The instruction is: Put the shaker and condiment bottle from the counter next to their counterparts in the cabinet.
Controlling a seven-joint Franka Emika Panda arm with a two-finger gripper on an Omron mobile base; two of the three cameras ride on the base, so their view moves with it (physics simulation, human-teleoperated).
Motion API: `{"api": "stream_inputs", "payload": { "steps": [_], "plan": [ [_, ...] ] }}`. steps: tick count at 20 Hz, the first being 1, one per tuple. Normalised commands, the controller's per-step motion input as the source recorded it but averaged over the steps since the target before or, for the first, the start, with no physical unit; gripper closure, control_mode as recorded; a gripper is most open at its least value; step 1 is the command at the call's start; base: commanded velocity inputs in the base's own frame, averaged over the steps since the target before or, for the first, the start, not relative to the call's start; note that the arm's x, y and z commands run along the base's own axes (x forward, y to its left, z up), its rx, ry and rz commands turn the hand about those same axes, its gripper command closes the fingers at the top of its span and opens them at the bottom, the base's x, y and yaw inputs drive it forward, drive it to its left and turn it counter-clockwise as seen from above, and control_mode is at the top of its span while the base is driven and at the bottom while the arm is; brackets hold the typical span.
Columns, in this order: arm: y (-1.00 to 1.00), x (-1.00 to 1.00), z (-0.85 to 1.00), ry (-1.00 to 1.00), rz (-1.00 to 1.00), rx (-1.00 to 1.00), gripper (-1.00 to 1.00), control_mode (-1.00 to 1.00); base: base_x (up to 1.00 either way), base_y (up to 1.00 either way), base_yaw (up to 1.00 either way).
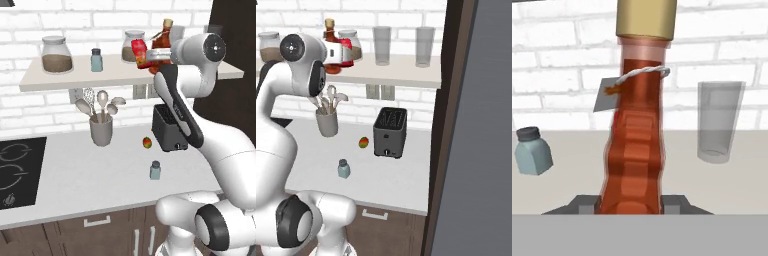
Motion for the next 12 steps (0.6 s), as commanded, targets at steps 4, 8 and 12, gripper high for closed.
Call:
{"api": "stream_inputs", "payload": {
  "steps": [4, 8, 12],
  "plan": [
    [-0.31, 0.16, 0.00, 0.00, 0.00, 0.00, 1.00, -1.00, 0.00, 0.00, 0.00],
    [-0.29, 0.01, 0.00, -0.02, 0.00, 0.00, 1.00, -1.00, 0.00, 0.00, 0.00],
    [-0.08, 0.04, -0.05, 0.00, 0.00, 0.00, 1.00, -1.00, 0.00, 0.00, 0.00]
  ]
}}
